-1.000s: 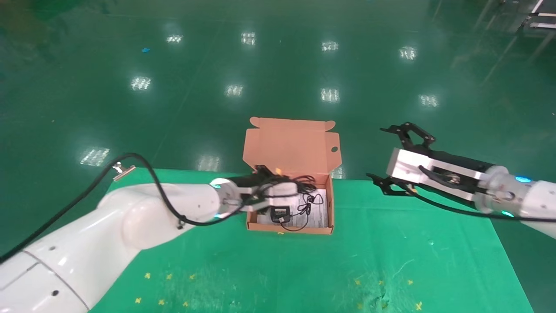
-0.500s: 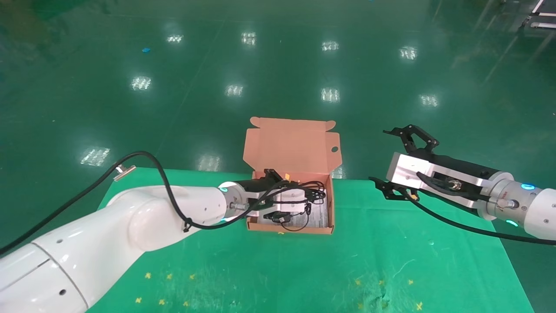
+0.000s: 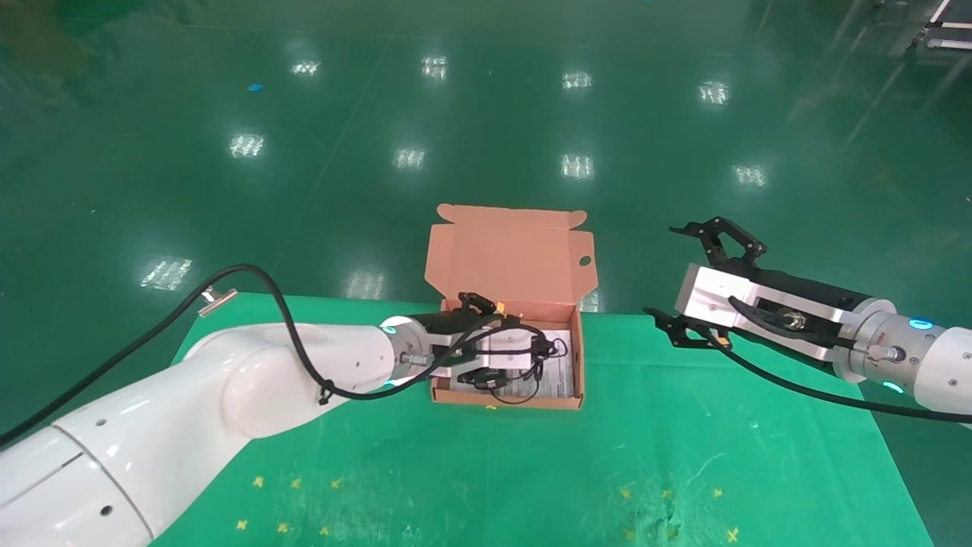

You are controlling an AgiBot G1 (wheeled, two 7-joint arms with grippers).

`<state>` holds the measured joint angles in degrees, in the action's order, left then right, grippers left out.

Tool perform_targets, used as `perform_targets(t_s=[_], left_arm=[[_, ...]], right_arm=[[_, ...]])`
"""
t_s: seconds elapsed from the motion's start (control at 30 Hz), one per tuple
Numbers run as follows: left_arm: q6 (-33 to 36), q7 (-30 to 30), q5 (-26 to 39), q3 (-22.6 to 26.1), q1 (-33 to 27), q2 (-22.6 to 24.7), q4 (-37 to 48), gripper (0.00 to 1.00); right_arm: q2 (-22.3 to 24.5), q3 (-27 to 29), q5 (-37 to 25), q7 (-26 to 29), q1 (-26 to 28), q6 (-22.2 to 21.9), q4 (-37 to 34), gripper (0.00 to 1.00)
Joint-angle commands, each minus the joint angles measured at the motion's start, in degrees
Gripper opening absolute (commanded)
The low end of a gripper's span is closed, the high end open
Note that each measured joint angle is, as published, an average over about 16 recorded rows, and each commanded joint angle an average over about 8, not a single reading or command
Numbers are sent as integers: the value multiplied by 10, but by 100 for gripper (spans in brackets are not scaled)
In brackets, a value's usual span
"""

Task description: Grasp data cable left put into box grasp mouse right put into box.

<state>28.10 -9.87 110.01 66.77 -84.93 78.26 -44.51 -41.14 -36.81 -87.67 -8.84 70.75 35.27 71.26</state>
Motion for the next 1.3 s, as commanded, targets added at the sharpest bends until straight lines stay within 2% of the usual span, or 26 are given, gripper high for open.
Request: perform_targets(t_s=[0.03, 0.3, 0.67, 1.3], left_arm=[[1, 1, 2, -1, 1, 0, 0, 100], [-4, -24, -8, -15, -25, -24, -15, 100], [-5, -67, -15, -42, -56, -44, -8, 100], [158, -52, -202, -173, 24, -154, -85, 100]], right_arm=[[-1, 0, 1, 0, 0, 1, -2, 100], [10, 10, 5, -9, 9, -2, 7, 100], [31, 14, 10, -25, 26, 32, 16, 100], [40, 67, 133, 36, -5, 163, 18, 100]])
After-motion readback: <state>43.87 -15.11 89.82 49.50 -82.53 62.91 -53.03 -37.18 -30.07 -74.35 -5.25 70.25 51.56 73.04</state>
